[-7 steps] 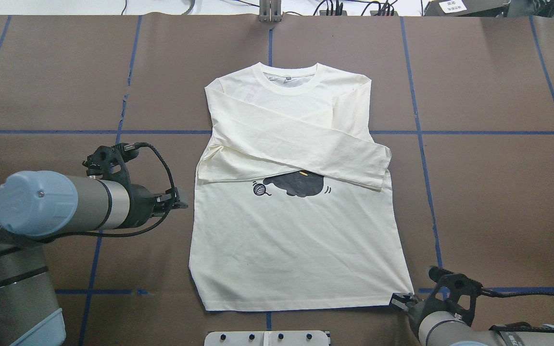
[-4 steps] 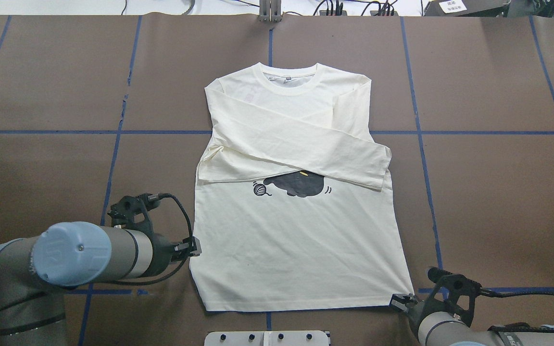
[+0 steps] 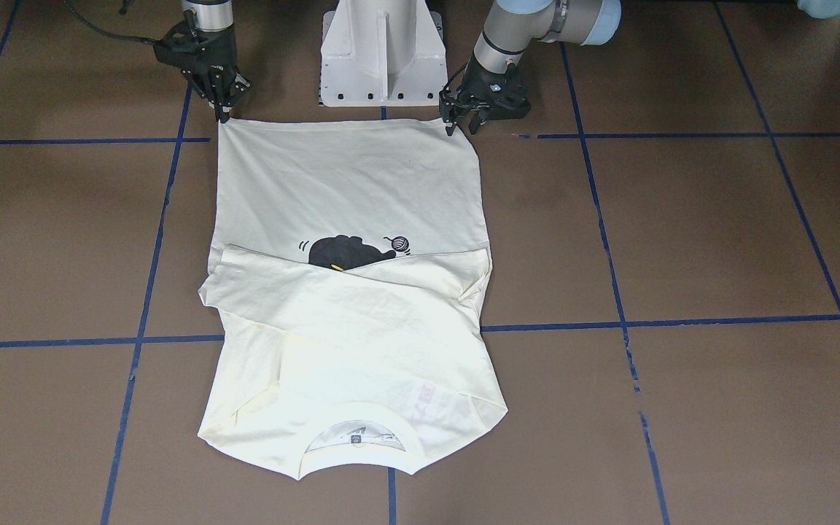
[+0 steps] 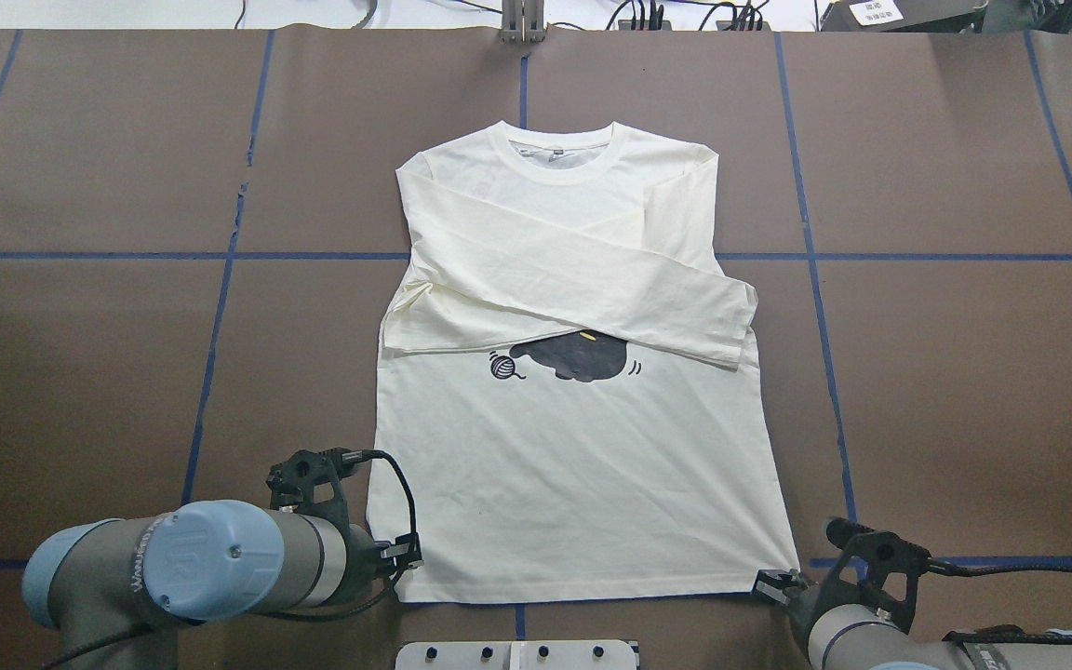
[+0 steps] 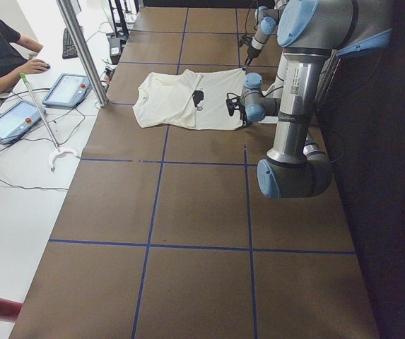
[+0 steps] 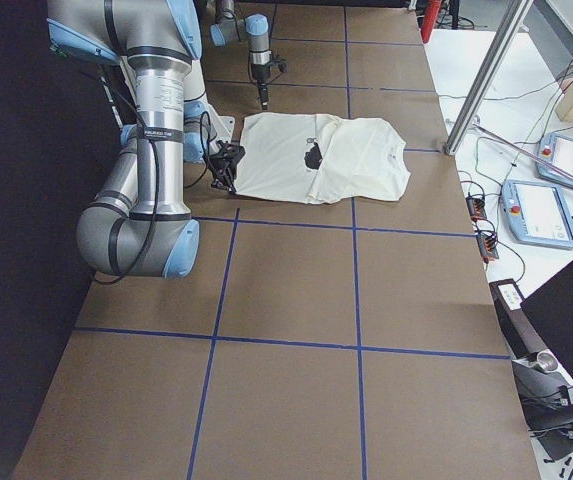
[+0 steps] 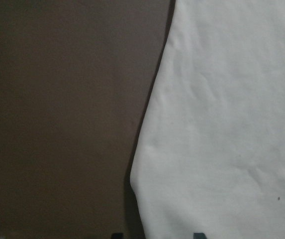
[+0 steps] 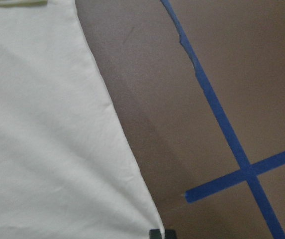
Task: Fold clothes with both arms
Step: 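Lift the hem with both grippers and fold it toward the collar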
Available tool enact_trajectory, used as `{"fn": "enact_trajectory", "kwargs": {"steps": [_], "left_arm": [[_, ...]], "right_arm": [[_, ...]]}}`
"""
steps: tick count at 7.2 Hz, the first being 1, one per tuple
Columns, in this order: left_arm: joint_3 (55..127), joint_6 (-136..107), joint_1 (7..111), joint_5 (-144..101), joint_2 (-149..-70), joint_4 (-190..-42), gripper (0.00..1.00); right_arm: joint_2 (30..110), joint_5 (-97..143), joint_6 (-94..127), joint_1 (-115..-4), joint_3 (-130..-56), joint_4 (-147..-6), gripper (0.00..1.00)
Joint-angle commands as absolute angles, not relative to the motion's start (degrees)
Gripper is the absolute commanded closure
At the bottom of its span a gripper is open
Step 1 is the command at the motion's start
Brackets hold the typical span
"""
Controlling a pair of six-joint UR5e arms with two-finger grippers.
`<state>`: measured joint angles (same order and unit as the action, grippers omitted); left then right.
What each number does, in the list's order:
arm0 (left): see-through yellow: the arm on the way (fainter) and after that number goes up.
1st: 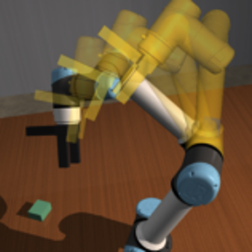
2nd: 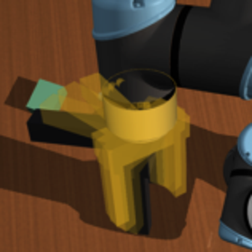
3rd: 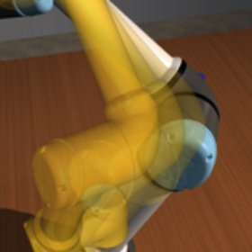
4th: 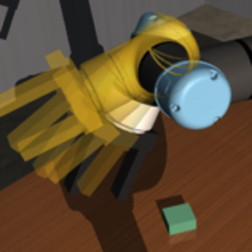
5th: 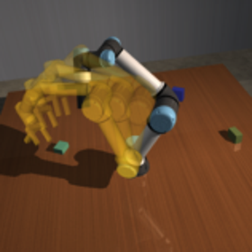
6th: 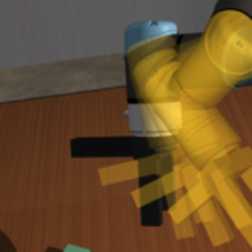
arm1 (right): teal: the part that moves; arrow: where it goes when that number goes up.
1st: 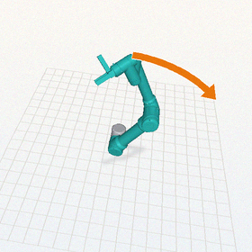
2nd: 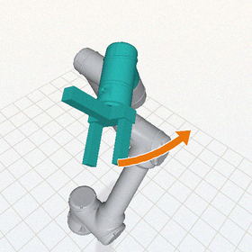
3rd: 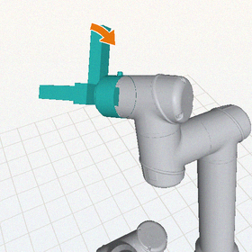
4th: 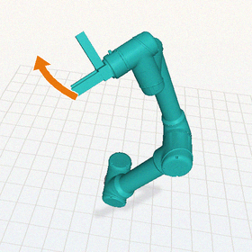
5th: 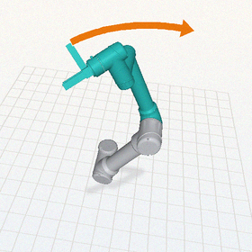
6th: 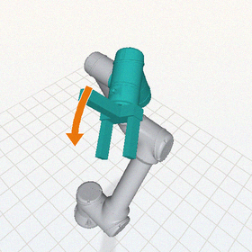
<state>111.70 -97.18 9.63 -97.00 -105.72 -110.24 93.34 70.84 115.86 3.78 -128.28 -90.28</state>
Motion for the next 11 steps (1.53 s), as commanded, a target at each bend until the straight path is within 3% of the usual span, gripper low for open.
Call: {"fn": "enact_trajectory", "kwargs": {"steps": [1,2,4,6,7,9,11], "left_arm": [[110.57,-97.21,8.97,-97.21,-106.70,-110.22,0.67],[110.65,-97.21,8.96,-97.29,-106.61,-110.21,1.00],[112.49,-97.12,9.57,-97.38,-106.35,-109.86,1.00],[122.91,-94.33,11.94,-97.65,-105.37,-99.83,1.00],[123.92,-93.26,15.00,-98.26,-108.77,-96.89,1.00],[122.62,-92.21,22.28,-100.28,-113.17,-96.68,1.00],[113.09,-88.78,32.38,-104.04,-118.88,-97.64,1.00]], "right_arm": [[93.34,70.84,115.84,3.78,-128.32,-90.18,1.00],[93.34,70.84,115.84,3.78,-128.32,-90.18,1.00],[93.25,70.84,115.84,3.78,-128.50,-90.09,1.00],[90.98,71.01,115.75,2.65,-130.59,-90.09,1.00],[90.88,72.06,114.10,-0.76,-132.69,-90.09,1.00],[85.21,77.76,103.60,-10.93,-132.11,-90.26,1.00],[78.53,88.18,92.61,-26.11,-125.21,-90.70,1.00]]}}
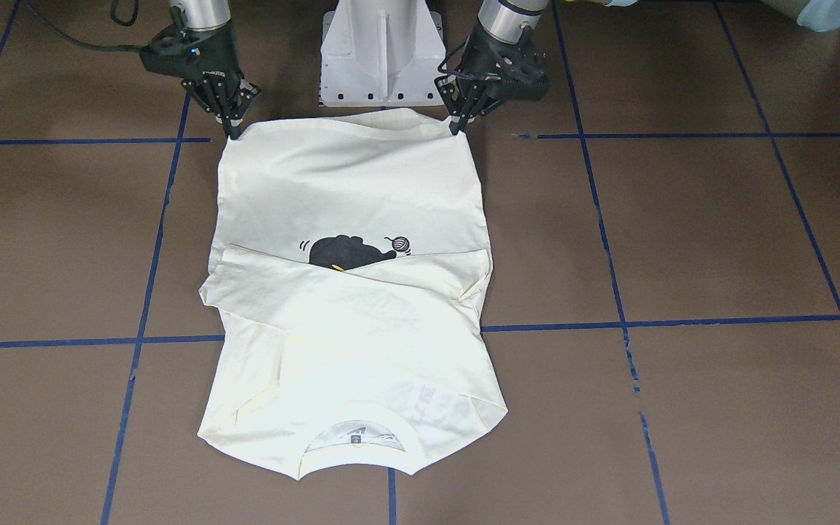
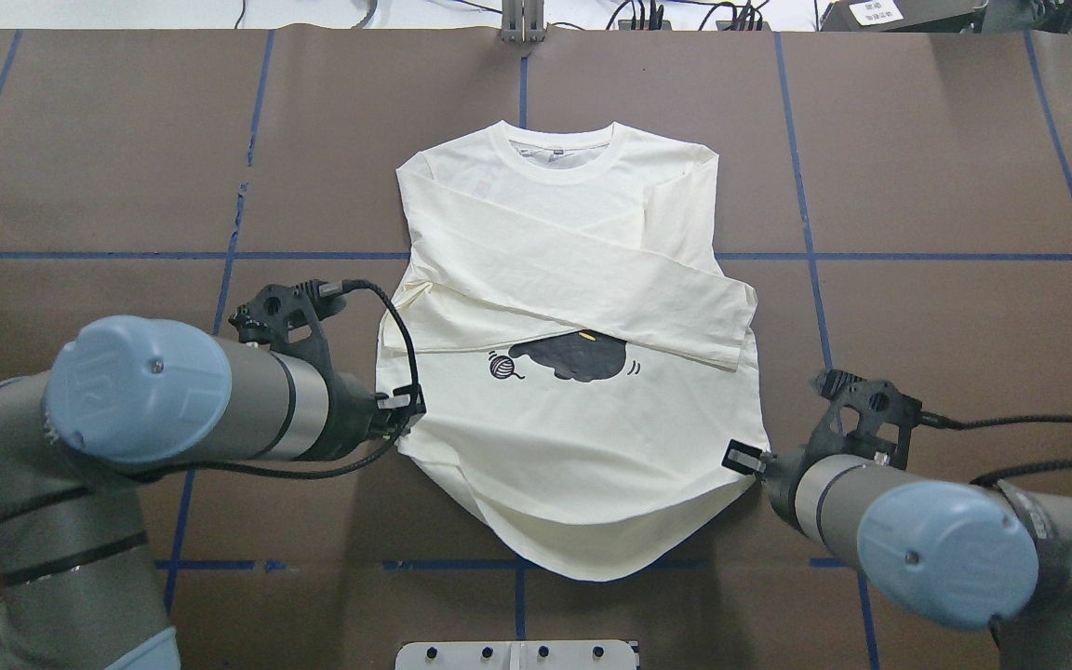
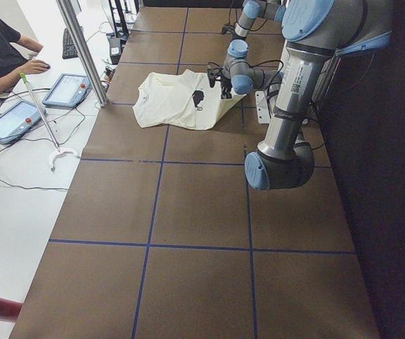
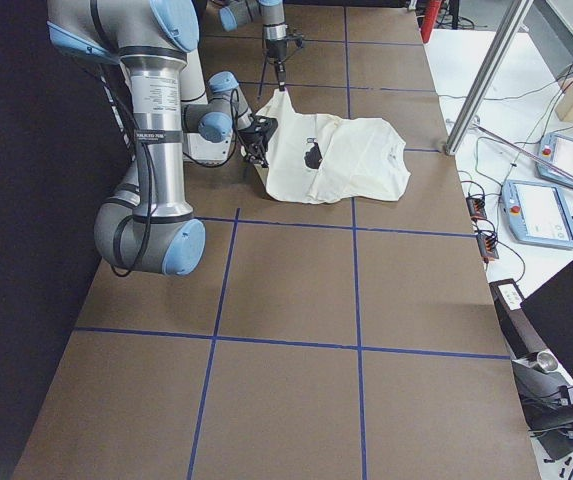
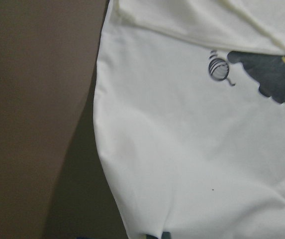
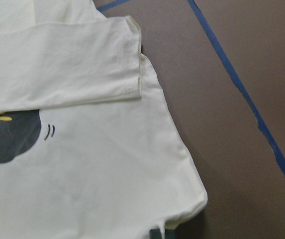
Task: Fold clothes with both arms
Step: 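Lift the hem with both grippers and fold it toward the collar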
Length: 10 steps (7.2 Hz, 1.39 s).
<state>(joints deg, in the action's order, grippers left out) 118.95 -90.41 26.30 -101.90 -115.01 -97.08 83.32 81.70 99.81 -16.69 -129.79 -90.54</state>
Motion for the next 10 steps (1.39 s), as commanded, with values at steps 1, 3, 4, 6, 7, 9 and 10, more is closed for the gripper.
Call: {"fn": "enact_trajectory", "kwargs": {"steps": [1,3,4,6,7,9,10], "left_arm": [[106.07,-87.55,34.35,-103.98,-123.18,-98.60,1.00],[94.89,-85.53,38.56,-103.80,-126.55,-107.79,1.00],[86.66,-83.52,40.41,-103.62,-129.96,-111.50,1.00],[75.46,-79.56,43.06,-100.66,-131.22,-121.42,1.00],[73.67,-79.19,43.07,-99.50,-131.31,-122.94,1.00],[71.12,-78.05,43.42,-98.70,-132.62,-124.53,1.00],[69.02,-78.05,43.42,-98.70,-134.11,-124.71,1.00]], "right_arm": [[71.09,92.42,88.81,-33.33,-116.54,-90.79,1.00],[62.26,95.18,81.33,-42.59,-100.88,-90.09,1.00],[57.79,95.19,80.17,-44.63,-93.24,-88.00,1.00],[51.27,95.79,78.33,-47.71,-78.38,-78.98,1.00],[50.37,96.24,77.88,-47.90,-76.48,-78.14,1.00],[48.26,96.15,77.52,-47.90,-73.04,-78.05,1.00],[47.73,96.15,77.43,-47.90,-72.43,-77.96,1.00]]}}
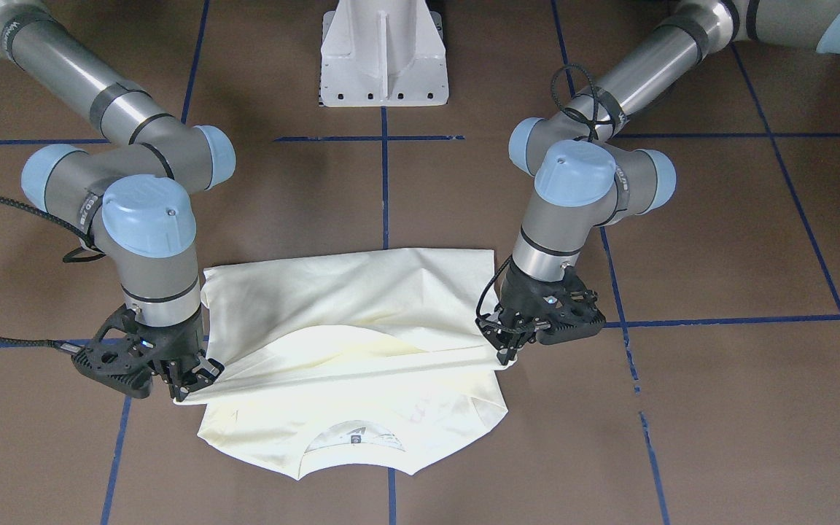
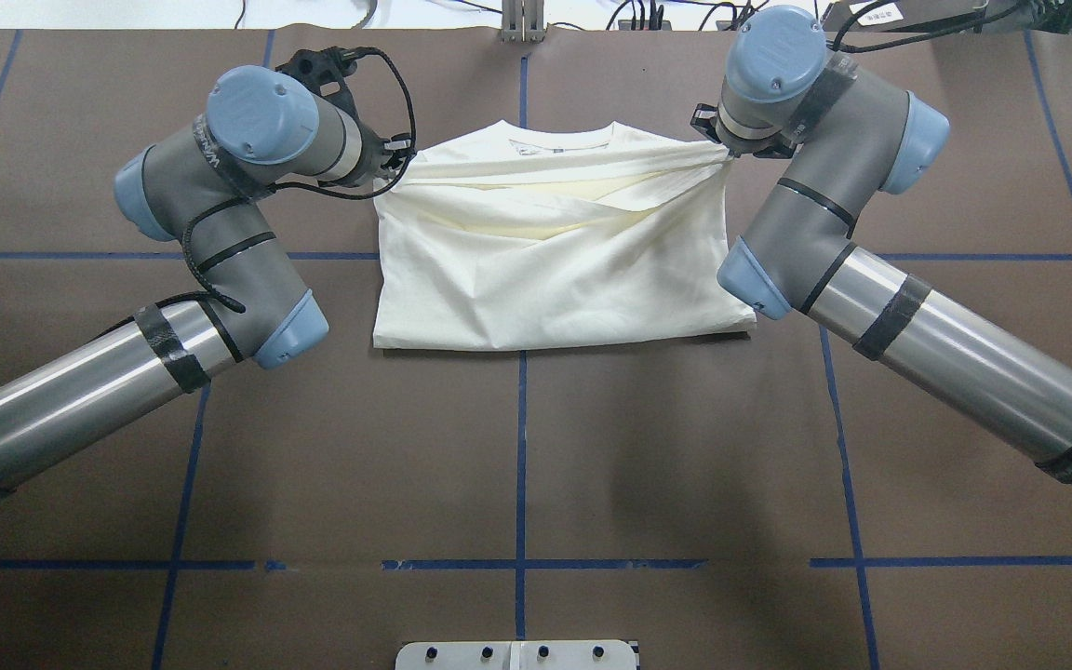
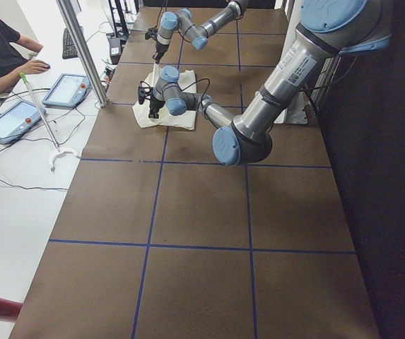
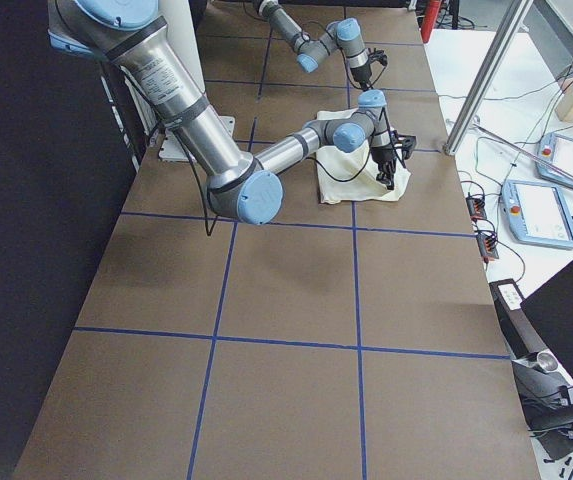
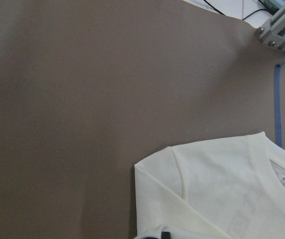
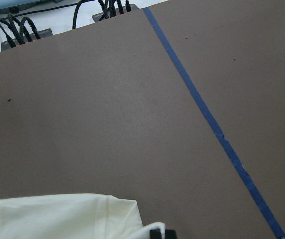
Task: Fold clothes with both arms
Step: 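Lift the hem with both grippers and fold it toward the collar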
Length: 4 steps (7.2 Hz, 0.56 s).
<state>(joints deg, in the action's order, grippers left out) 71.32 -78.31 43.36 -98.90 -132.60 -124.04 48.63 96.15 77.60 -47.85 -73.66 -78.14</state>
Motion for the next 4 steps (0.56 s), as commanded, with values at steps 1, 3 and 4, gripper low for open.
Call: {"fn": "enact_trajectory", "kwargs": {"steps": [1,3,4], "left_arm": [[67.78,-77.87,43.59,-98.27,-134.47,-125.15,1.00],[63.04,-77.34,43.77,-97.73,-135.26,-130.06,0.87],[62.84,-77.17,43.77,-97.73,-135.35,-130.08,0.76]], "right_arm": [[46.94,96.07,77.34,-47.81,-71.38,-77.96,1.00],[46.67,95.63,77.17,-47.81,-70.23,-77.96,1.00],[46.50,95.71,77.17,-47.29,-70.14,-77.96,0.92]]}}
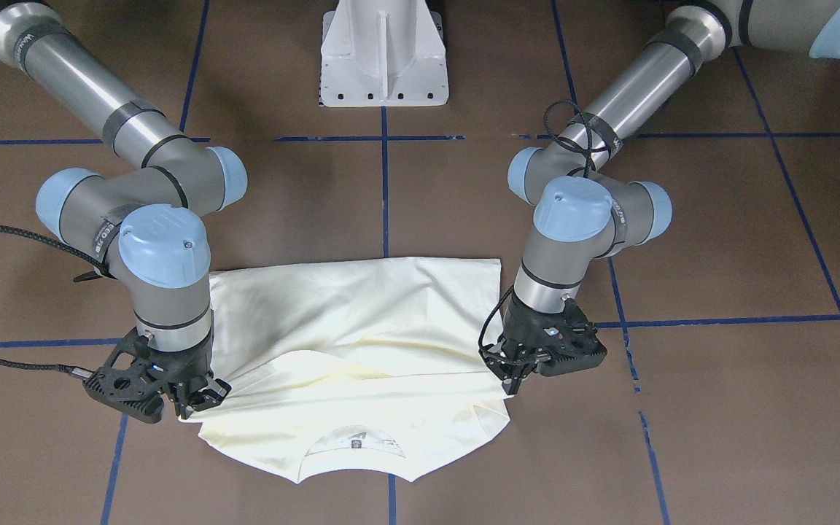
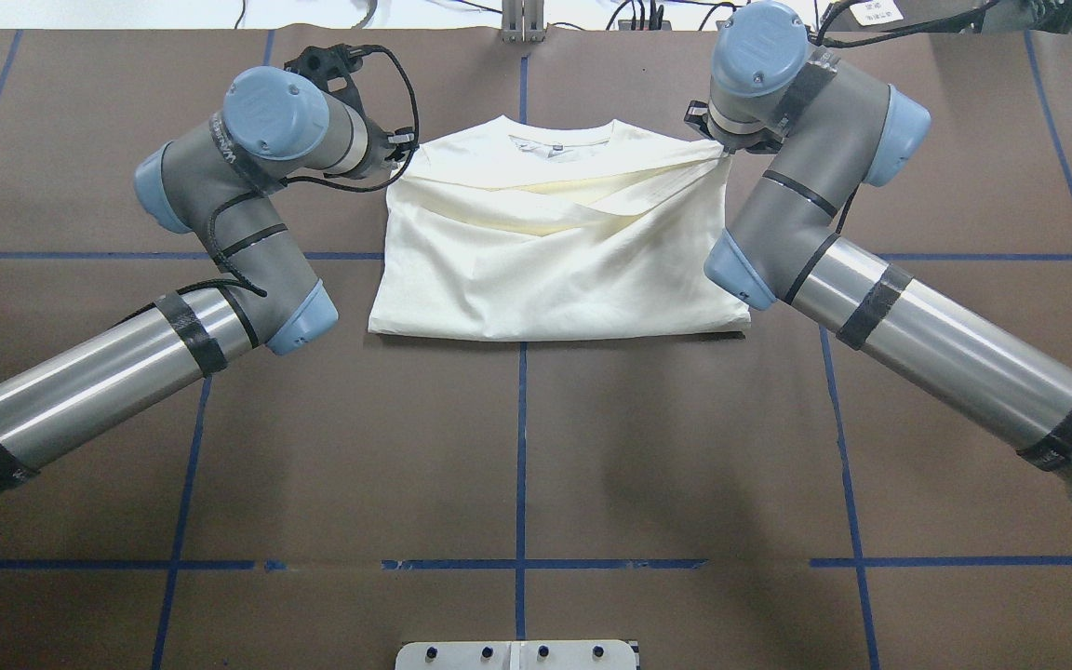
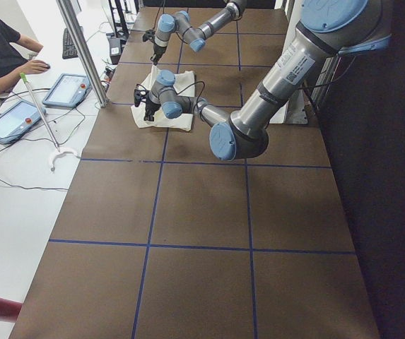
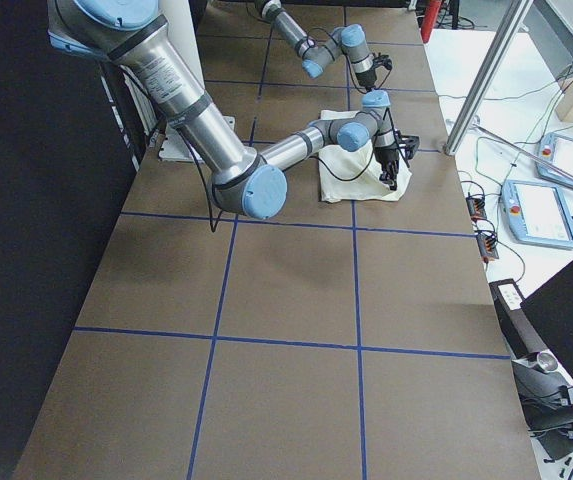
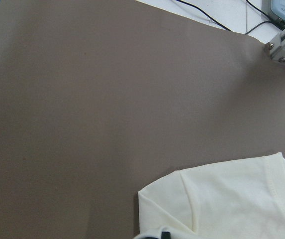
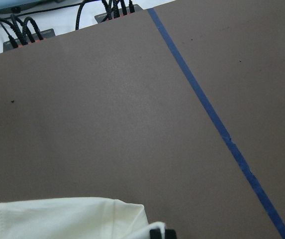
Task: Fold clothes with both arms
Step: 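Release the hem at the collar and raise both grippers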
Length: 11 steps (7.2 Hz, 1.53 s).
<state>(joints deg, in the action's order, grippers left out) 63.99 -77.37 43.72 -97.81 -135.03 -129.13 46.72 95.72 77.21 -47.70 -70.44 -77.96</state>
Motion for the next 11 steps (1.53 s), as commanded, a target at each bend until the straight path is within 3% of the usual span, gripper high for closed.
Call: {"fn": "enact_trajectory", "kwargs": {"steps": [1,3,4,5,6,11], "left_arm": [[62.93,-77.08,43.86,-97.73,-135.35,-130.08,0.57],[64.67,-77.08,45.78,-98.08,-134.57,-130.78,0.54],[69.04,-76.99,47.10,-98.61,-132.04,-130.78,0.54],[72.74,-77.08,47.37,-100.96,-129.40,-130.61,0.54],[73.12,-77.08,47.37,-101.60,-129.03,-130.69,0.54],[76.90,-77.17,47.29,-101.34,-127.53,-130.25,0.54]], "right_arm": [[46.41,95.71,77.43,-46.68,-70.40,-77.87,0.62],[48.93,99.11,78.04,-46.93,-78.35,-77.87,0.42],[53.48,104.01,78.22,-47.02,-86.66,-77.96,0.28],[59.88,104.50,81.09,-45.19,-93.53,-77.87,0.28],[62.90,104.07,84.26,-42.91,-95.34,-77.70,0.27],[66.97,99.58,93.87,-37.79,-94.83,-77.70,0.30]]}}
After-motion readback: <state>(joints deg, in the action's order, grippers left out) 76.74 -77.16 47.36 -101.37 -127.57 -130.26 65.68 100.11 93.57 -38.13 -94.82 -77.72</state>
